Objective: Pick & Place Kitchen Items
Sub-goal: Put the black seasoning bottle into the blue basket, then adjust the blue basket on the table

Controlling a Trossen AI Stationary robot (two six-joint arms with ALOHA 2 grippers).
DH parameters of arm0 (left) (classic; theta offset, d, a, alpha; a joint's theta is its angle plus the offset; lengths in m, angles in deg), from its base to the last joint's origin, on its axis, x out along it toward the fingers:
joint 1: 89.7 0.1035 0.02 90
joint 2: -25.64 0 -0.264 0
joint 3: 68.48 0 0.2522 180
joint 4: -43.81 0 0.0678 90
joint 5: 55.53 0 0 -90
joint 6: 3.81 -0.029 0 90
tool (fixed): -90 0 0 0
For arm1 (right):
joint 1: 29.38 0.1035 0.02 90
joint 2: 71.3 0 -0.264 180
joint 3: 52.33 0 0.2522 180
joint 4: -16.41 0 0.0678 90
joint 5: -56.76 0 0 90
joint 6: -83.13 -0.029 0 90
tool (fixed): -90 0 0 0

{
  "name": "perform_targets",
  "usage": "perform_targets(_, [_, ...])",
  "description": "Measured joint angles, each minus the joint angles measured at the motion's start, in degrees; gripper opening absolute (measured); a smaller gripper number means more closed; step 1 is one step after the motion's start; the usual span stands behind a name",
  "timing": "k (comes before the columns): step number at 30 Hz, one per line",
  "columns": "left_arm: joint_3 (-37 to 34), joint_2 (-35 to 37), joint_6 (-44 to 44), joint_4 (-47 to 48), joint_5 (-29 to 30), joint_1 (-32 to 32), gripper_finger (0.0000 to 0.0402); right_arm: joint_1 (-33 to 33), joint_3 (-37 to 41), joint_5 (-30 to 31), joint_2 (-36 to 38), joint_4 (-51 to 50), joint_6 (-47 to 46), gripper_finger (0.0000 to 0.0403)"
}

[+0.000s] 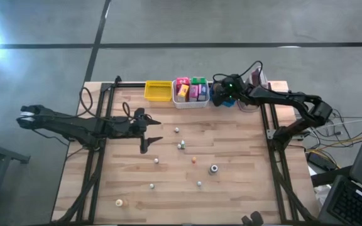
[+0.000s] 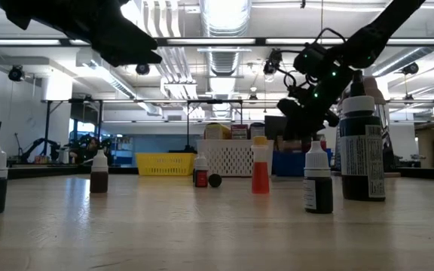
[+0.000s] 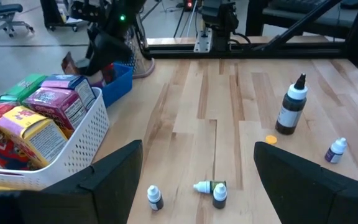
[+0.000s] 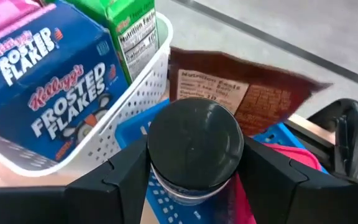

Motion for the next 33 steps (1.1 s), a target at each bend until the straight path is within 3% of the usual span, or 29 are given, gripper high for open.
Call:
perform_targets(16, [0.00, 0.02, 0.12, -0.65, 0.00, 0.00, 0.0312, 0.02, -2.30, -0.62, 1.44, -1.97, 4.62, 0.0297])
perform_targets(21, [0.00, 0.02, 0.12, -0.63, 0.00, -0.01, 0.0312, 0.15, -7.87, -0.58, 3.88, -11.99, 7.81, 0.0310])
perform_targets(27, [0.00, 0.01, -0.72, -0.63, 0.00, 0.00, 0.0312, 3.43, -18.38, -0.45, 5.92, -35.71, 12.09, 0.0273])
perform_targets(30, [0.00, 0.02, -1.64, -0.61, 0.00, 0.00, 0.0312, 6.65, -21.12, -0.56, 5.83, -48.17, 12.73, 0.0230])
perform_targets(33, [0.00, 0.01, -3.07, -0.61, 0.02, 0.00, 0.0312, 10.22, -20.54, -0.93, 6.41, -52.48, 13.22, 0.0175])
